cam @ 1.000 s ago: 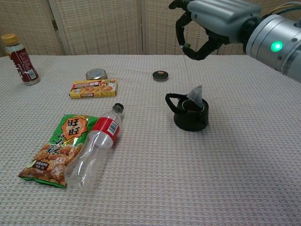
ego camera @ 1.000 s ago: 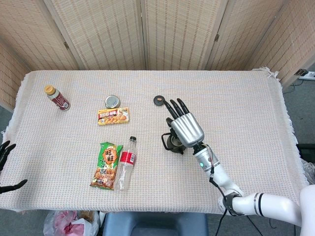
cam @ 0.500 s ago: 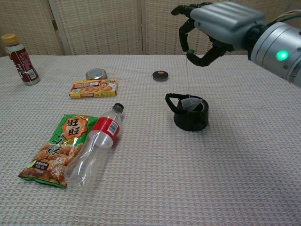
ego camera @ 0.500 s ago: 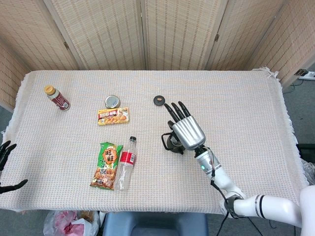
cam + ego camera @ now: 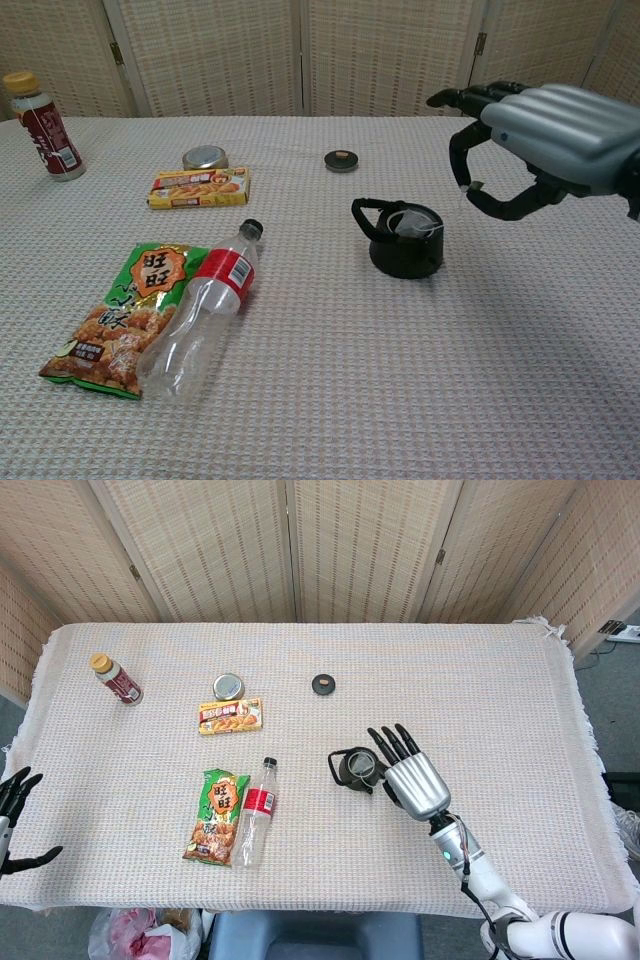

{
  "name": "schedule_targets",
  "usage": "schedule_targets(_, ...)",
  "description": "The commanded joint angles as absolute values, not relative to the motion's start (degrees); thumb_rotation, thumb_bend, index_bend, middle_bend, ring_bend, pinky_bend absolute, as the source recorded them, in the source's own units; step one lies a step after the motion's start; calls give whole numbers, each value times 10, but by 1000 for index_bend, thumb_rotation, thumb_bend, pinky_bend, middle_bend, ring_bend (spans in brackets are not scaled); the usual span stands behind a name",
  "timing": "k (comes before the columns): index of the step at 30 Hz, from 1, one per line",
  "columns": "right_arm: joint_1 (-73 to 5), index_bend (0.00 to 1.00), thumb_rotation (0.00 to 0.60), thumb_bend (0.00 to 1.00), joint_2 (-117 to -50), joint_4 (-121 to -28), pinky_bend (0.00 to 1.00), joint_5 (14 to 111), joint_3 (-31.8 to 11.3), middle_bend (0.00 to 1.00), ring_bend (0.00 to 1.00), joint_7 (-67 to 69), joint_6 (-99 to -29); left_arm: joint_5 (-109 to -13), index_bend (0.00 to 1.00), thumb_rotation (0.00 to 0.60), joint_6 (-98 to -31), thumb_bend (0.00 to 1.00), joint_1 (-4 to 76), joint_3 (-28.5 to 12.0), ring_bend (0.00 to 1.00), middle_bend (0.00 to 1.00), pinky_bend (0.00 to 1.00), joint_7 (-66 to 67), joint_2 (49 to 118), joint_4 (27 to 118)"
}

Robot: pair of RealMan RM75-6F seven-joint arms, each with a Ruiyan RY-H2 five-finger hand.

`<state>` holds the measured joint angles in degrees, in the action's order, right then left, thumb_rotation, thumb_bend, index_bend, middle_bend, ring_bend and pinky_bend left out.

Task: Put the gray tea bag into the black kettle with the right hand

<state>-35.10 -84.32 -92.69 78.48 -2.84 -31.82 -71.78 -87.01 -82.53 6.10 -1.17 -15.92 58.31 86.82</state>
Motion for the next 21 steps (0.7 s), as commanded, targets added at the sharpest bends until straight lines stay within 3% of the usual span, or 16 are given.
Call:
schedule_targets(1,-335,574,600,366,-851,-903,0,787,-12,23,0,-318,-714,-871,0,600,-826,125,61,-11,0,0,113,-154,584,871)
schedule_targets(4,-324,486,600,337,-843,-911,0,774,0,2,0,-326,-701,-868,0,600,-825,124,60,-11,0,0,113,-154,584,871)
schedule_targets(9,-312,113,600,226,-795,-971,0,741,37,0,0,-374,-657,-861,0,600,-821,124,60,-13,0,0,113,-153,583,871)
schedule_targets(11,-309,39,600,205,-776,-997,0,731,48,0,0,-393,-647,-861,0,600,-821,124,61,-13,0,0,113,-151,583,872)
schedule_targets(17,-299,2,600,201,-736,-1056,0,723,62,0,0,-431,-649,-866,0,600,-824,124,61,-12,0,0,113,-143,584,876)
schedule_targets(21,-307,2,600,226,-693,-1107,0,708,38,0,0,-420,-650,-868,0,600,-826,125,60,-12,0,0,113,-141,585,876)
